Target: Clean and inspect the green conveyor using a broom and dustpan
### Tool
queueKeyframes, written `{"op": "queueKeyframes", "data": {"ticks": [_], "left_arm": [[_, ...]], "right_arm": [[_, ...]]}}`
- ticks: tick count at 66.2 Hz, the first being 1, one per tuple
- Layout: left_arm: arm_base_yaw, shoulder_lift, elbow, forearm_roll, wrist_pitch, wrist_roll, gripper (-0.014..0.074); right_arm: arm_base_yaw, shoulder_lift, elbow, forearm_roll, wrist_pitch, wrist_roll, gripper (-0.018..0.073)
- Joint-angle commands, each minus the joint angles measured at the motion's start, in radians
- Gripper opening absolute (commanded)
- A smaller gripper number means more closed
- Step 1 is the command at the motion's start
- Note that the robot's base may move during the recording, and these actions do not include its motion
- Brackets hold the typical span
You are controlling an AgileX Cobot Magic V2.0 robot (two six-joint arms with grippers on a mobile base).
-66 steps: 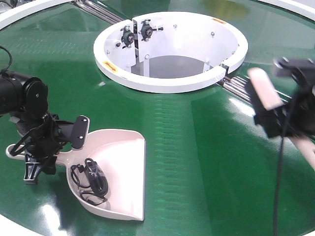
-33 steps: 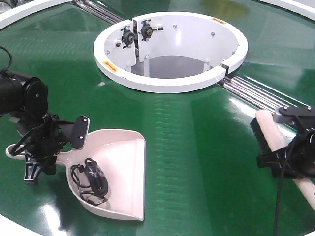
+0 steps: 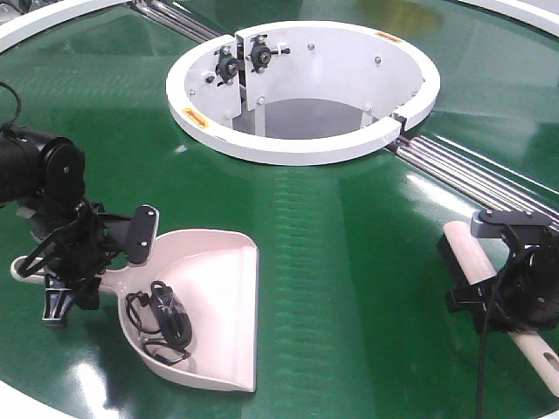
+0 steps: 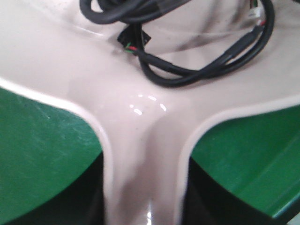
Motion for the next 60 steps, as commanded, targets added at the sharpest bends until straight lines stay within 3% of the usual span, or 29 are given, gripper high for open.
{"op": "queueKeyframes", "data": {"ticks": [1, 16, 26, 37, 44, 60], "left_arm": [[-0.006, -0.046, -0.026, -0.017, -0.013, 0.003, -0.0006], [-0.006, -0.046, -0.026, -0.020, -0.050, -0.006, 0.0012], [-0.006, -0.046, -0.026, -0.019, -0.041, -0.006, 0.0086], [-0.006, -0.046, -0.026, -0.021, -0.023, -0.012, 0.0242], [-0.006, -0.049, -0.026, -0.021, -0.023, -0.059, 0.0368], [-0.006, -0.091, -0.026, -0.023, -0.023, -0.130, 0.0575]], "right_arm": [[-0.003, -0.011, -0.022, 0.015, -0.016, -0.010, 0.0052], [-0.003, -0.004, -0.022, 0.024, -0.016, -0.021, 0.0166], [-0.003, -0.004, -0.022, 0.024, -0.012, -0.021, 0.0314], [-0.003, -0.004, -0.022, 0.023, -0.008, -0.021, 0.0466], [-0.003, -0.007, -0.022, 0.020, -0.006, -0.023, 0.0542], [-0.003, -0.079, -0.022, 0.019, -0.005, -0.035, 0.0585]]}}
